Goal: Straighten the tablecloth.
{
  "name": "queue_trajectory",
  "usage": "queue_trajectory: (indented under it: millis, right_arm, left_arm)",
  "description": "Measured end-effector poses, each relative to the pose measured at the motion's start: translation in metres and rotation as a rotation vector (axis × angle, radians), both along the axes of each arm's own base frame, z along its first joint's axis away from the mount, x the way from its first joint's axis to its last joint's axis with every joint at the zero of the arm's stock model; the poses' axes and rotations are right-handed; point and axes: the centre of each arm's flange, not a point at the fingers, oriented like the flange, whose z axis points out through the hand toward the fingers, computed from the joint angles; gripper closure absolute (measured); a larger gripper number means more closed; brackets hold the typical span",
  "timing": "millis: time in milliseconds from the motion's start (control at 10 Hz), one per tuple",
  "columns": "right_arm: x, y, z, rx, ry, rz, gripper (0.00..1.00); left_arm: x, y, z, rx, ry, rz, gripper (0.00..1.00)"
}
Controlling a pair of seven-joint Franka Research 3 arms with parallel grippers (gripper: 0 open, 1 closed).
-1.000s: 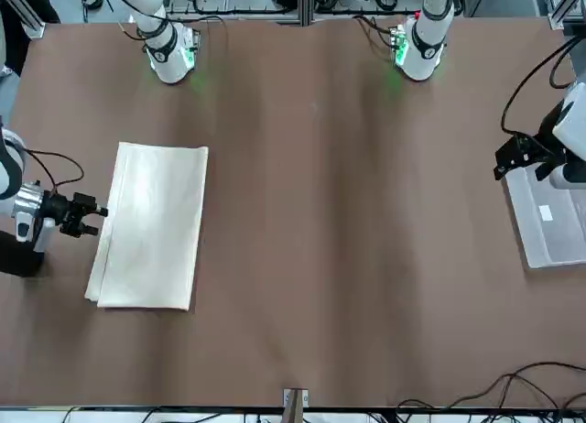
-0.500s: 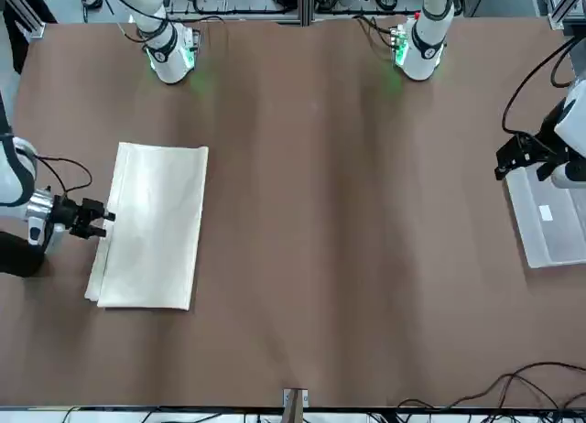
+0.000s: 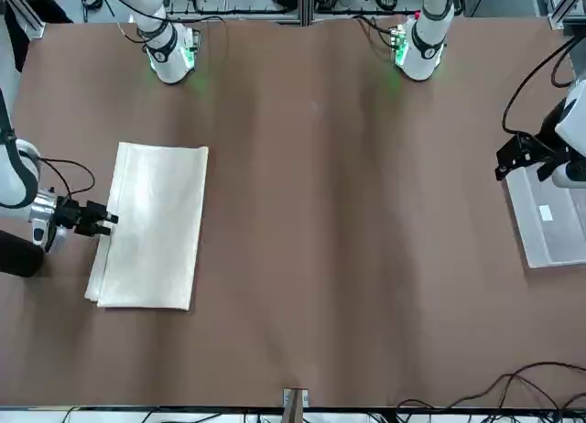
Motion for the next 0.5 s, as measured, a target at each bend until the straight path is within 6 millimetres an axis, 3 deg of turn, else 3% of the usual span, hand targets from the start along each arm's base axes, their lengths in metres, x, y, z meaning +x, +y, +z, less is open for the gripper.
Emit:
queue_trajectory:
  millis: [300,500]
  right_arm:
    - [-0.0032,-0.0022,-0.0069,0.005,0.024,-0.019,0.19]
    - [-0.0030,-0.0011,-0.0069,0.007,0.044,-0.038,0.31]
  left_arm:
    - [0.0000,-0.0001,0.0004,0.000,-0.001,0.000,0.00]
    - [0.0000,-0.0008,0.0004,0.000,-0.001,-0.001,0.00]
